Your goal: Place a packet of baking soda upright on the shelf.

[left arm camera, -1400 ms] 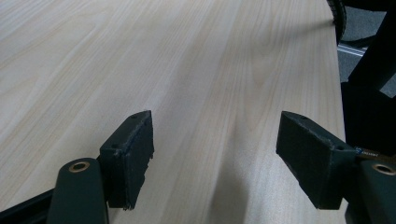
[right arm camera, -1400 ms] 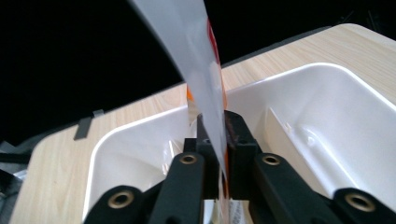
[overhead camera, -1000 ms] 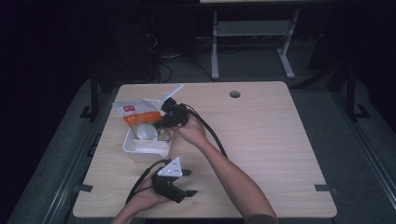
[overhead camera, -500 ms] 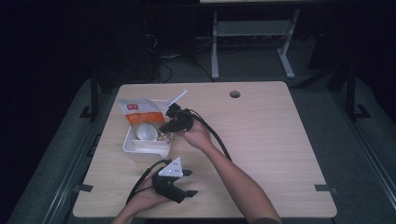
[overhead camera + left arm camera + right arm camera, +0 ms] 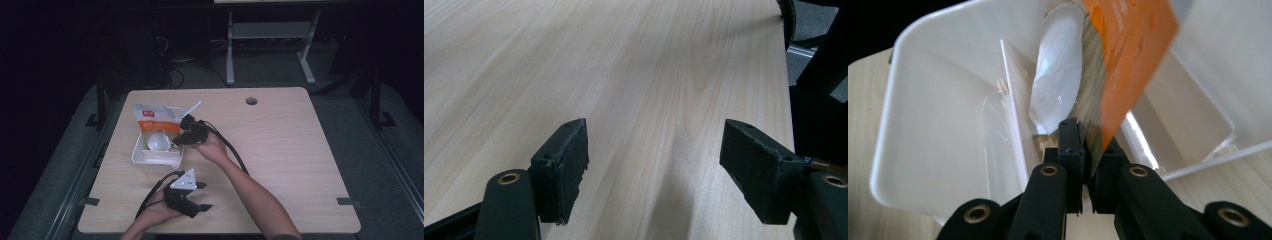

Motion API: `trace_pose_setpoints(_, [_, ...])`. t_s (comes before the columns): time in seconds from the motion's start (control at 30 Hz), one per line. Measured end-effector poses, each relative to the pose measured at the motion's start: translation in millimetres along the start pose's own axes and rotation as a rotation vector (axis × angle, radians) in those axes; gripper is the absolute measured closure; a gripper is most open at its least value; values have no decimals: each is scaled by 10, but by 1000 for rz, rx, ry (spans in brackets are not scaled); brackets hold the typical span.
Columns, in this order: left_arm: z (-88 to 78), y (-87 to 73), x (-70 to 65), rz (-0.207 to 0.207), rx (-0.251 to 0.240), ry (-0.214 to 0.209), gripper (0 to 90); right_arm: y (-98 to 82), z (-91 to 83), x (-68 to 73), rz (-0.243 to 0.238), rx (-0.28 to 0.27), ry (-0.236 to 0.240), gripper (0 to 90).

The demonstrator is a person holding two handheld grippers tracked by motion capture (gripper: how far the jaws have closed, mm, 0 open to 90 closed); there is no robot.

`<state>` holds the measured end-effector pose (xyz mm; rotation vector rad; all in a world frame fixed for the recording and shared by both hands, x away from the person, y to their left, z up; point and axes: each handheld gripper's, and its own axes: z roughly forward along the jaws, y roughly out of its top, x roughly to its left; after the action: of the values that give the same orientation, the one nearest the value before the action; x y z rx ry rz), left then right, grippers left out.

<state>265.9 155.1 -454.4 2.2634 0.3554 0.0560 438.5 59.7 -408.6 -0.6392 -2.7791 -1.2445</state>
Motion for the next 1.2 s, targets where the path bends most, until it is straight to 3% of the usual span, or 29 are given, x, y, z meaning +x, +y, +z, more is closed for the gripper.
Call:
trace_pose_setpoints(0.53, [18, 5, -11, 5, 8, -6, 273, -64, 50, -46, 39, 4, 16, 856])
trace_pose_setpoints(0.83, [12, 0, -3, -1, 3, -5, 272, -16, -71, -44, 37, -30, 29, 794])
trace_pose_setpoints(1.0, [12, 1, -3, 0, 4, -4, 272, 51, -139, -31, 26, -48, 25, 846])
trace_pose_setpoints(1.2, [8, 0, 1, -3, 1, -3, 272, 32, -96, -39, 25, -32, 32, 891])
